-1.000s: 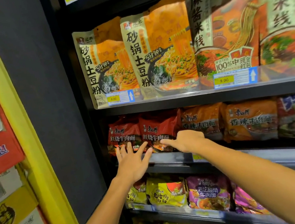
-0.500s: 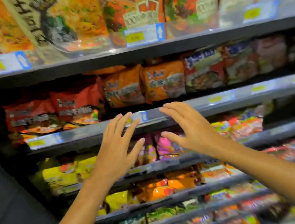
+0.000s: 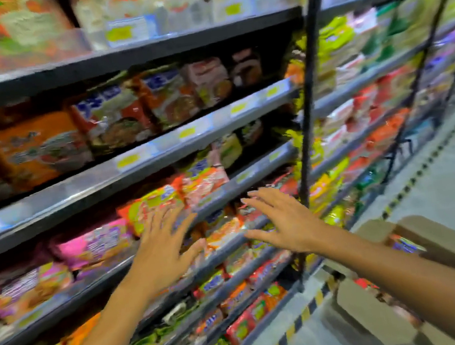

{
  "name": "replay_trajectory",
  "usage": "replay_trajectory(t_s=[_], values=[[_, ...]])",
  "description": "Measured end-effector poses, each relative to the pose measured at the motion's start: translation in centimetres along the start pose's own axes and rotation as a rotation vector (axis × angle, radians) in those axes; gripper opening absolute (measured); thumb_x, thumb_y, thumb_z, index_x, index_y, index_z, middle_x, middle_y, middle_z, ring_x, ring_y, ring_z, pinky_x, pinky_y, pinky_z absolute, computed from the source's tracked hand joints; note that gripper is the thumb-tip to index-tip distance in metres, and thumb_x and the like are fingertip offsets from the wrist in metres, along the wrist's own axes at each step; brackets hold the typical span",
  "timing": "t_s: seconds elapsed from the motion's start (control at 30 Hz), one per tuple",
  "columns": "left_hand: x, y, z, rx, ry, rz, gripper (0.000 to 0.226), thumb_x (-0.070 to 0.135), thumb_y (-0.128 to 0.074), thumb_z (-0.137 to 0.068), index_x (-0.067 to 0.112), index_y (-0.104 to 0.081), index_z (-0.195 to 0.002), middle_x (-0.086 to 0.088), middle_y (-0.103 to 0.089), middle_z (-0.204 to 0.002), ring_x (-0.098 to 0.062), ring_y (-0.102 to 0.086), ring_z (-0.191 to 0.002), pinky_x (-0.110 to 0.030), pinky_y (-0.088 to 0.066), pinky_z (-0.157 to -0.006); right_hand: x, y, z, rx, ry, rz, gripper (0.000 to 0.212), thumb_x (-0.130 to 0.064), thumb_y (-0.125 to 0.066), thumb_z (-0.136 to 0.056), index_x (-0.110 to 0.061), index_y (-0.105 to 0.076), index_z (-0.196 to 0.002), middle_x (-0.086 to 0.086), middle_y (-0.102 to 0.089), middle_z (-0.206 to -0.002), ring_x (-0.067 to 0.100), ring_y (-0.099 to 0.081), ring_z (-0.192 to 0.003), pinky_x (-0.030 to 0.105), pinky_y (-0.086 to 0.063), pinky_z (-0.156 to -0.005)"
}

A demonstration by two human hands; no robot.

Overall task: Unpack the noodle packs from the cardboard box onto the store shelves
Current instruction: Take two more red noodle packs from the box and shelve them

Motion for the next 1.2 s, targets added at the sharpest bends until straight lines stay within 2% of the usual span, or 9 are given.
replay_trajectory(t_s=[0.07,0.2,0.3,0.43,0.63,0.77,0.9,1.03,1.2], values=[[4.8,-1.2,-2.5,-0.031,-0.03,0.014,0.066,0.063,-0.031,-0.094,0.02,-0.054,-0.139,-0.011,-0.047,-0.146,-0.041,-0.038,-0.136,-0.06,-0.022,-0.114,4.3,1.5,3.8,-0.01,-0.041,0.008,0.074,-0.07,-0.041,-0.093,-0.016,-0.052,-0.142,0.005,-0.051,-0.143,0.027,-0.046,-0.134,0.043,-0.038,-0.113],[15.6,-3.4,-7.5,-0.053,-0.123,0.04,0.068,0.066,-0.025,-0.095,0.021,-0.056,-0.136,-0.009,-0.048,-0.146,-0.038,-0.04,-0.136,-0.06,-0.022,-0.115,13.2,4.2,12.6,-0.046,-0.187,0.028,0.082,-0.078,-0.029,-0.091,-0.021,-0.048,-0.147,0.003,-0.047,-0.15,0.025,-0.039,-0.14,0.039,-0.027,-0.119],[23.9,-5.7,-11.2,-0.09,-0.202,0.058,0.071,0.068,-0.022,-0.094,0.02,-0.058,-0.133,-0.013,-0.052,-0.142,-0.04,-0.044,-0.132,-0.056,-0.022,-0.114,19.8,6.2,20.1,-0.052,-0.277,0.028,0.081,-0.077,-0.029,-0.092,-0.019,-0.052,-0.143,0.005,-0.052,-0.146,0.028,-0.044,-0.136,0.043,-0.033,-0.116],[34.5,-8.7,-15.0,-0.172,-0.309,0.106,0.075,0.071,-0.019,-0.095,0.021,-0.059,-0.134,-0.011,-0.054,-0.141,-0.042,-0.047,-0.129,-0.062,-0.034,-0.107,26.8,9.3,30.0,-0.068,-0.468,0.044,0.08,-0.077,-0.031,-0.091,-0.026,-0.039,-0.151,0.002,-0.04,-0.156,0.024,-0.032,-0.145,0.043,-0.027,-0.12],[46.2,-12.9,-18.8,-0.267,-0.406,0.207,0.083,0.078,-0.006,-0.087,0.032,-0.038,-0.148,0.001,-0.025,-0.16,-0.029,-0.013,-0.149,-0.052,-0.004,-0.12,33.8,11.6,40.9,-0.072,-0.678,0.012,0.075,-0.074,-0.037,-0.093,-0.032,-0.03,-0.154,-0.007,-0.031,-0.159,0.015,-0.021,-0.147,0.041,-0.026,-0.119],[51.4,-16.7,-21.0,-0.385,-0.45,0.204,0.094,0.082,0.006,-0.078,0.034,-0.025,-0.153,0.004,-0.012,-0.163,-0.025,-0.002,-0.15,-0.051,0.0,-0.121,37.0,11.6,44.8,-0.08,-0.732,0.002,0.079,-0.076,-0.032,-0.09,-0.028,-0.035,-0.153,-0.004,-0.037,-0.156,0.014,-0.024,-0.144,0.033,-0.023,-0.12],[54.8,-20.4,-23.2,-0.459,-0.416,0.236,0.111,0.088,0.019,-0.065,0.034,-0.026,-0.152,0.002,-0.014,-0.162,-0.027,-0.003,-0.15,-0.053,0.001,-0.121,40.8,10.7,45.8,-0.138,-0.746,-0.004,0.084,-0.078,-0.029,-0.087,-0.028,-0.033,-0.154,-0.005,-0.034,-0.158,0.014,-0.022,-0.146,0.033,-0.02,-0.121],[56.9,-23.7,-26.0,-0.492,-0.368,0.275,0.112,0.088,0.018,-0.065,0.032,-0.023,-0.153,0.001,-0.013,-0.163,-0.026,-0.001,-0.15,-0.05,0.006,-0.119,46.0,9.2,44.5,-0.256,-0.714,-0.011,0.085,-0.077,-0.025,-0.086,-0.03,-0.026,-0.156,-0.004,-0.029,-0.161,0.019,-0.018,-0.149,0.033,-0.015,-0.121],[59.0,-27.3,-30.1,-0.516,-0.262,0.343,0.117,0.089,0.02,-0.061,0.033,-0.024,-0.153,0.0,-0.014,-0.163,-0.027,-0.003,-0.15,-0.048,0.007,-0.12,53.7,6.7,42.5,-0.359,-0.672,-0.046,0.086,-0.08,-0.023,-0.086,-0.03,-0.027,-0.156,-0.001,-0.033,-0.159,0.022,-0.023,-0.148,0.039,-0.021,-0.122]])
Point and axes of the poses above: each hand's wrist, its own z-axis away from the middle knuckle, its own y-axis out of the back of the hand, x = y × z, the point moved 2 cm from there along -z, towards the middle knuckle
